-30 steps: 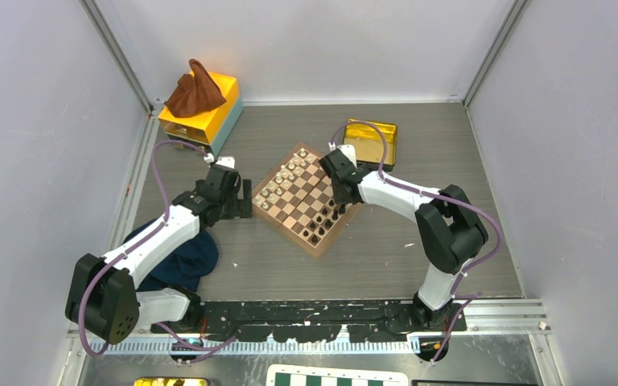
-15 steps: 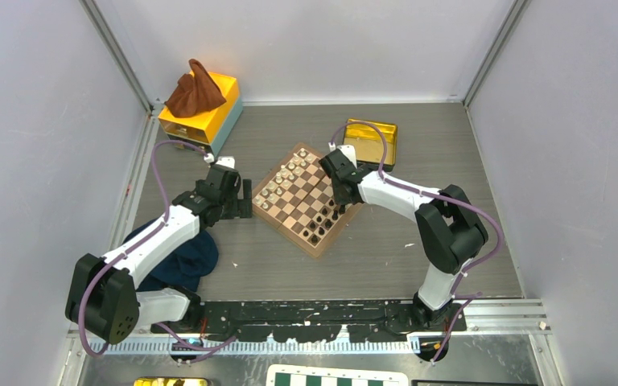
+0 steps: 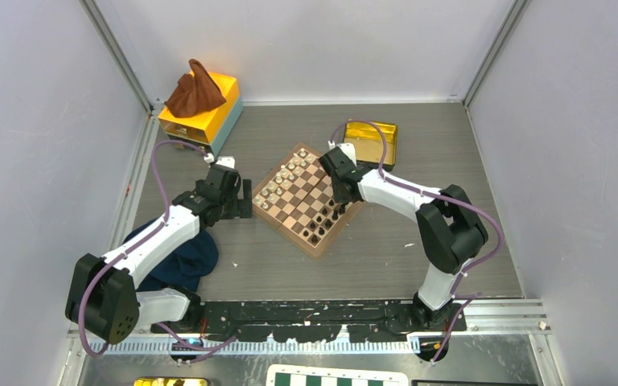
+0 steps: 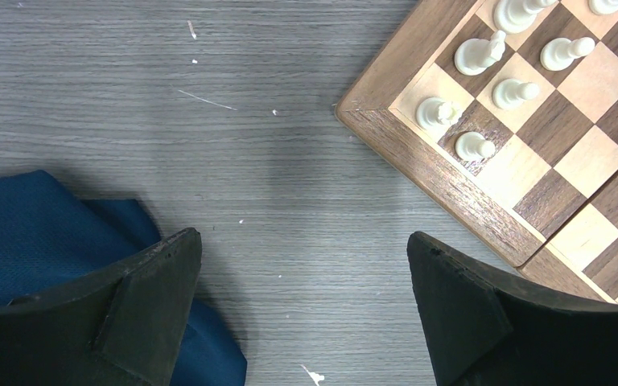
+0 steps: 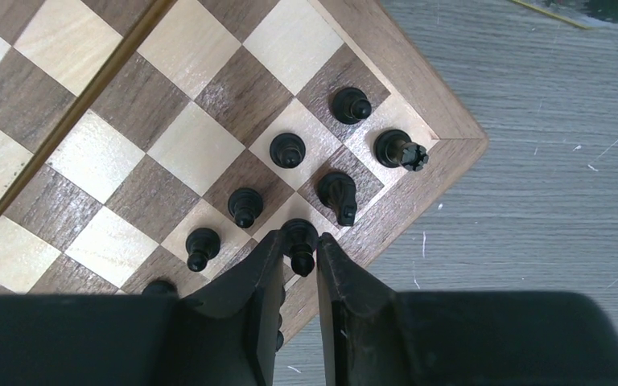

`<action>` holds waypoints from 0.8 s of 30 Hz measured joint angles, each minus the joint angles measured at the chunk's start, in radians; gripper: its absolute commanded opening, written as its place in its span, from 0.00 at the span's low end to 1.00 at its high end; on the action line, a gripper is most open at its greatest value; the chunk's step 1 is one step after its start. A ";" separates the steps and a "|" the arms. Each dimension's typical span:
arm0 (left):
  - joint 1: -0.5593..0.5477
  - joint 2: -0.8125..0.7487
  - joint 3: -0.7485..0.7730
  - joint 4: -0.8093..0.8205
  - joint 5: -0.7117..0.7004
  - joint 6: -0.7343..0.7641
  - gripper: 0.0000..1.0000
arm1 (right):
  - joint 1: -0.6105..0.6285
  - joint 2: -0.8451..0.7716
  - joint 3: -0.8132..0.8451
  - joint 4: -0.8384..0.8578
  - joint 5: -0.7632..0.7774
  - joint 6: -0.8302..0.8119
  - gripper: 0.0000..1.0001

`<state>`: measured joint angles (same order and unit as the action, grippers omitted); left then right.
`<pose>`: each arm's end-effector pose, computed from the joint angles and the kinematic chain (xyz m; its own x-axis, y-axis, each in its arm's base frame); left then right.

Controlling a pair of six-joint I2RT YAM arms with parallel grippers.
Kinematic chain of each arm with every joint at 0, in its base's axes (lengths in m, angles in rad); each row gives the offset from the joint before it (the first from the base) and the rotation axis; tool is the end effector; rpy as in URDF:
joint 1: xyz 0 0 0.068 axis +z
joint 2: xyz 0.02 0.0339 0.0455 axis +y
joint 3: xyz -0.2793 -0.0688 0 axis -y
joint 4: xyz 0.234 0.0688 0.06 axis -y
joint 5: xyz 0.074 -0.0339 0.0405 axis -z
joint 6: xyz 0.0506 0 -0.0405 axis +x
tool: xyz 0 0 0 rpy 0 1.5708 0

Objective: Set up the chess pieces on the board
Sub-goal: Place the chess piece on the chessboard, then reset both arms

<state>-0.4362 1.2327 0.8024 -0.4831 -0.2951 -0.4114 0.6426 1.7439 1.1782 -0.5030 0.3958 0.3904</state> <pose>0.2236 -0.0880 0.2370 -0.7548 -0.0703 -0.6521 -0.0640 0.9974 -0.0333 0.2966 0.1977 0.2081 -0.8028 -0.1624 -0.5737 -0.1069 0.9858 -0.1294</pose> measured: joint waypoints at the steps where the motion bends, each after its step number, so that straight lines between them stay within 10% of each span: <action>1: 0.000 0.000 0.000 0.000 0.000 0.000 1.00 | 0.000 0.000 0.003 -0.002 0.000 0.000 0.28; 24: 0.000 -0.001 0.000 -0.001 -0.022 0.000 1.00 | -0.010 -0.105 0.214 -0.122 0.062 -0.044 0.49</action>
<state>-0.4362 1.2316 0.8024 -0.4843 -0.3168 -0.4114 0.6323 1.6394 1.3922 -0.6250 0.4576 0.3466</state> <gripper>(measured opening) 0.996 0.454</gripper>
